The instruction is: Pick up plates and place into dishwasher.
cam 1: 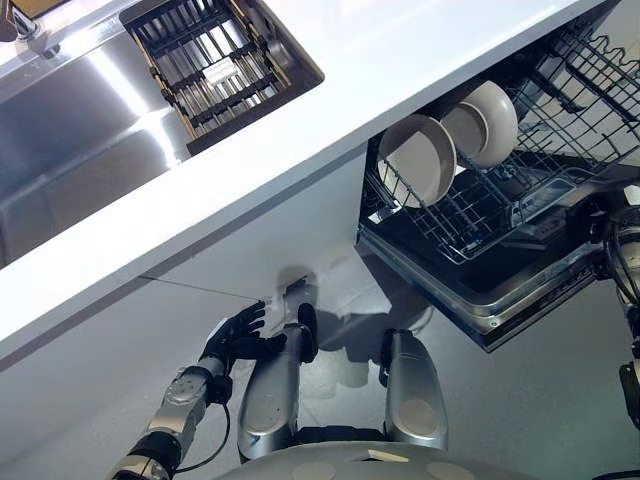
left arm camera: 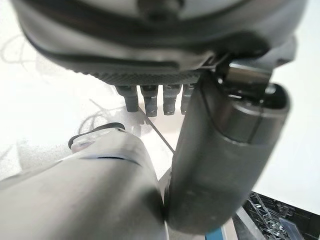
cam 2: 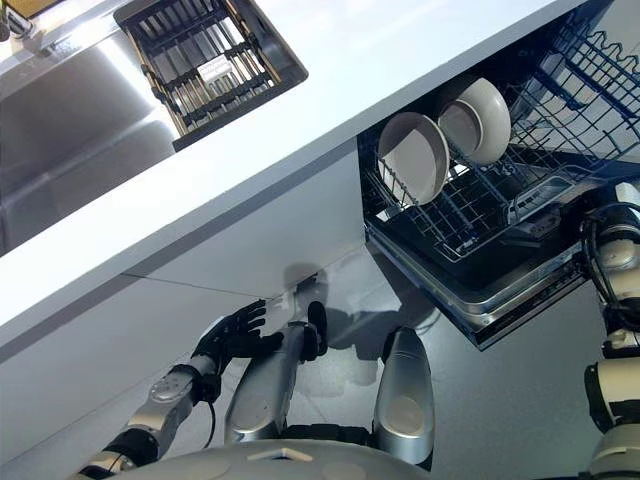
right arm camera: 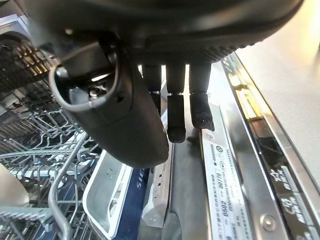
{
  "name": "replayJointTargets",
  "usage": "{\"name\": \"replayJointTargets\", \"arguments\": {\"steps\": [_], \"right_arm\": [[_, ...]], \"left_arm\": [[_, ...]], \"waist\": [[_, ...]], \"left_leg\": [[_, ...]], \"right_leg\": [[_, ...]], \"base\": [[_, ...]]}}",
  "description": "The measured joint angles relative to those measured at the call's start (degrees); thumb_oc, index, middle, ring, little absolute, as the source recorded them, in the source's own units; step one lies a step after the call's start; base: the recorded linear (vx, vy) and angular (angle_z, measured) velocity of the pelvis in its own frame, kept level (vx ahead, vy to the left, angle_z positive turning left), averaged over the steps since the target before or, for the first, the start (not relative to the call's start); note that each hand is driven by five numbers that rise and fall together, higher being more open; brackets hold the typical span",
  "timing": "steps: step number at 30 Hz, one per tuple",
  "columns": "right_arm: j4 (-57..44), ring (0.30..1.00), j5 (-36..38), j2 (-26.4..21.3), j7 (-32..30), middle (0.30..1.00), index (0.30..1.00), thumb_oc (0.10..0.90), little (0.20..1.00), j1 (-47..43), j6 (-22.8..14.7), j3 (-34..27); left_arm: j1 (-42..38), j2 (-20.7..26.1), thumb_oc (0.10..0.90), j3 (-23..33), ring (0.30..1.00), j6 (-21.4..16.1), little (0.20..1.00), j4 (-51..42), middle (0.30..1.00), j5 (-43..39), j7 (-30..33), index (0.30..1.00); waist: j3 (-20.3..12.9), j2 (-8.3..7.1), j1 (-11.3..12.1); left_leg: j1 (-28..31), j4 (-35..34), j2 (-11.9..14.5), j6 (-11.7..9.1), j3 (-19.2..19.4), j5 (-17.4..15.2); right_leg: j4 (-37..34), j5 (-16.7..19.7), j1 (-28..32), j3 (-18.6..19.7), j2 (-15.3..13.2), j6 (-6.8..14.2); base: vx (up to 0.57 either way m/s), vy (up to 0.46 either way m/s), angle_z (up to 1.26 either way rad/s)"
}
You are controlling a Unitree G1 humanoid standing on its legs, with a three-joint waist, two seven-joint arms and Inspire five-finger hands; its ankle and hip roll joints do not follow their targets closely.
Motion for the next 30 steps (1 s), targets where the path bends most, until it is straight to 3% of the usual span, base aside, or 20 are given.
{"name": "replayJointTargets", "arguments": {"steps": [11, 22, 30], "right_arm": [[5.9, 0.300, -3.2, 0.7, 5.0, 0.300, 0.300, 0.100, 0.200, -4.6, 2.7, 4.6], [8.4, 0.300, -3.0, 1.3, 9.2, 0.300, 0.300, 0.100, 0.200, -7.9, 5.9, 6.6], [10.5, 0.300, 9.7, 1.1, 12.2, 0.300, 0.300, 0.100, 0.200, -9.2, 9.3, 6.0]], "left_arm": [[-0.1, 0.1, 0.800, -0.6, 0.900, -1.1, 0.900, -2.0, 0.900, -1.9, 0.1, 0.900], [-0.1, 0.1, 0.800, -0.6, 0.900, -1.3, 0.900, -2.3, 0.900, -2.0, 0.2, 0.900], [0.1, 0.1, 0.800, -0.5, 0.900, -1.6, 0.900, -2.8, 0.900, -2.0, 0.5, 0.900]], "waist": [[0.2, 0.24, 3.4], [0.2, 0.25, 4.1], [0.3, 0.17, 4.5]], "left_leg": [[-3.2, 3.2, -0.2, -0.9, -1.9, -0.2], [-4.1, 4.1, -0.3, -0.9, -3.2, -0.2], [-4.7, 4.6, -1.0, -1.0, -4.5, -0.1]], "right_leg": [[3.9, -1.8, -2.4, -1.7, -0.7, -1.0], [5.3, -2.4, -2.6, -2.9, -0.9, -1.4], [6.3, -3.2, -2.7, -3.9, -1.5, -1.7]], "base": [[-0.02, -0.029, 0.09], [0.02, -0.009, 0.06], [0.02, -0.020, 0.06]]}}
